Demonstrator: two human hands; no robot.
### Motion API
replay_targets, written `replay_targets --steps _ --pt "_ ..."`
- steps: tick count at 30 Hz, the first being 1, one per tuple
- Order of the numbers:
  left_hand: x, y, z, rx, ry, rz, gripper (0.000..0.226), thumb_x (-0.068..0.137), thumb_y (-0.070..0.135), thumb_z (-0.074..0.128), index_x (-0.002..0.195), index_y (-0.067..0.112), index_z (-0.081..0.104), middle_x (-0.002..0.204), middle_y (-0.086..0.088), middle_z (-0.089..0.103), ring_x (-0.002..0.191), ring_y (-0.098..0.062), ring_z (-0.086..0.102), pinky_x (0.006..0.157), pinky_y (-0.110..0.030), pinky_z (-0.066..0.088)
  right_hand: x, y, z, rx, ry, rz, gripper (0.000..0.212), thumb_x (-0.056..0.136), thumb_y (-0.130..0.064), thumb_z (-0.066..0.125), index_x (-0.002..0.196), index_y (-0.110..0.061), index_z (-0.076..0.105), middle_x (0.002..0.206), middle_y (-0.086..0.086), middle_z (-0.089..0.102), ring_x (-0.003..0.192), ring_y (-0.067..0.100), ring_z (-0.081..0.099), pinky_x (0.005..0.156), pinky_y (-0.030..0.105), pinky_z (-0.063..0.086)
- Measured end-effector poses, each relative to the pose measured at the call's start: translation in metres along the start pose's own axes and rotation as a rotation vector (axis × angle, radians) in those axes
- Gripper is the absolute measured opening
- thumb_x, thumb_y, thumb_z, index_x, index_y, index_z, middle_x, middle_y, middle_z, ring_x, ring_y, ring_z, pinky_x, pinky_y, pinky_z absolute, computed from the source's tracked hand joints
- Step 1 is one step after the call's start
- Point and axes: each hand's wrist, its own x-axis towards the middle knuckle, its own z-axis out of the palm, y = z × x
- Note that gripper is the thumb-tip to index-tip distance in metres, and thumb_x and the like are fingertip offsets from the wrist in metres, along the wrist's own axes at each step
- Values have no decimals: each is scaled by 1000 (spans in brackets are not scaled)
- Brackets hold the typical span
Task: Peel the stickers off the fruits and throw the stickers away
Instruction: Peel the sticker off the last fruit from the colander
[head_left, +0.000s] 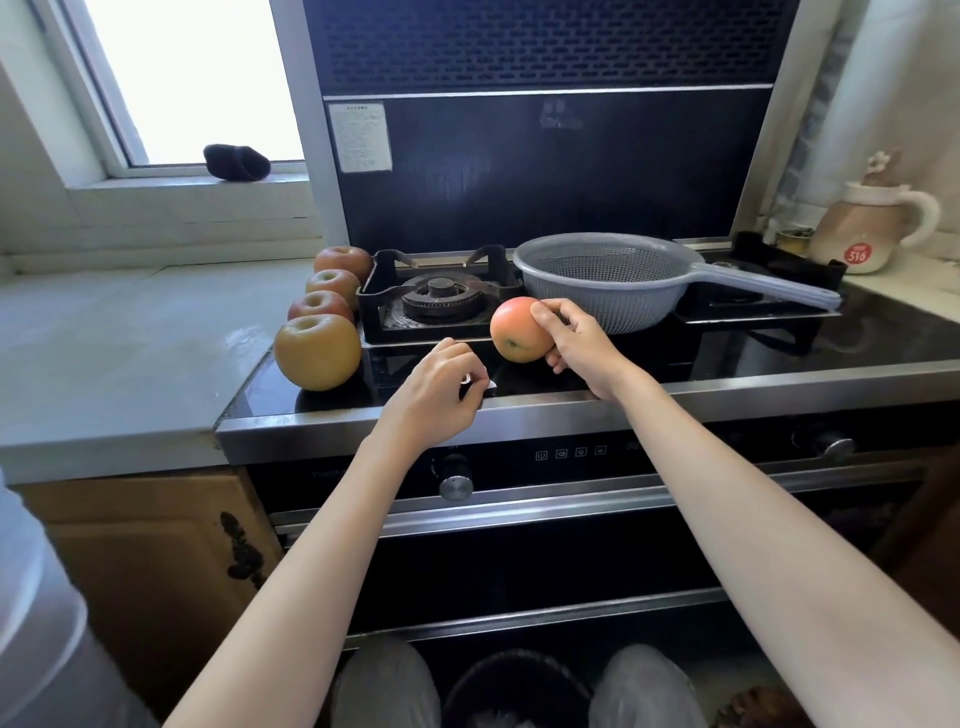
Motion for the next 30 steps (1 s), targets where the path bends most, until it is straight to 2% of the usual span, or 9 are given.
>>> replay_targets --steps 6,11,13,17,19,21,24,28,30 --pt "0 1 -1 3 -14 19 6 85 5 65 81 4 69 85 -4 63 86 -12 45 75 -28 44 0 1 1 -2 0 4 24 97 -45 50 112 -28 55 78 3 57 51 4 53 48 17 47" --pt "0 3 -2 -52 -1 -56 24 94 21 57 81 7 70 86 3 58 86 -11 46 76 -24 40 0 0 1 -1 -3 4 27 97 -45 49 114 -25 55 84 5 60 49 4 57 49 18 49" --pt "5 5 -3 -130 49 -127 23 95 22 57 81 9 69 83 4 57 84 -12 49 74 -23 41 -1 -1 2 12 -13 5 26 97 -45 49 113 -24 54 90 7 62 49 7 62 49 19 51" --pt "24 17 -6 -443 226 -340 1 91 16 63 91 15 64 86 7 63 79 -6 59 66 -13 47 -4 -5 1 62 -37 2 25 95 -45 53 110 -24 52 95 14 64 57 18 70 52 23 56" --pt "35 23 -6 -535 243 -379 9 91 21 64 99 17 62 92 7 64 86 -5 62 70 -12 50 -7 -8 1 90 -41 -13 28 95 -43 54 113 -22 52 96 18 66 63 25 72 55 26 58" --pt "47 27 -9 -581 224 -401 18 93 28 62 107 17 61 99 3 65 91 -8 63 72 -15 53 -9 -13 -1 92 -37 -57 32 96 -41 54 118 -18 51 99 19 66 67 28 73 57 27 59" --pt "63 30 -16 -632 184 -427 26 94 35 58 115 21 59 104 -2 65 92 -11 65 75 -28 58 -8 -32 -7 89 -48 -126 33 97 -41 53 122 -19 49 104 18 64 70 29 73 60 28 59" --pt "80 33 -26 -878 225 -400 29 93 30 61 120 18 57 108 -13 66 98 -20 67 84 -34 58 1 -64 -16 31 -27 -212 29 97 -38 54 120 -21 50 106 13 60 73 24 73 61 27 59" --pt "93 34 -28 -924 247 -384 32 93 27 62 123 16 57 111 -16 66 99 -22 67 86 -34 57 8 -75 -22 0 -1 -242 29 95 -34 58 120 -22 50 109 9 59 84 22 70 62 25 58"
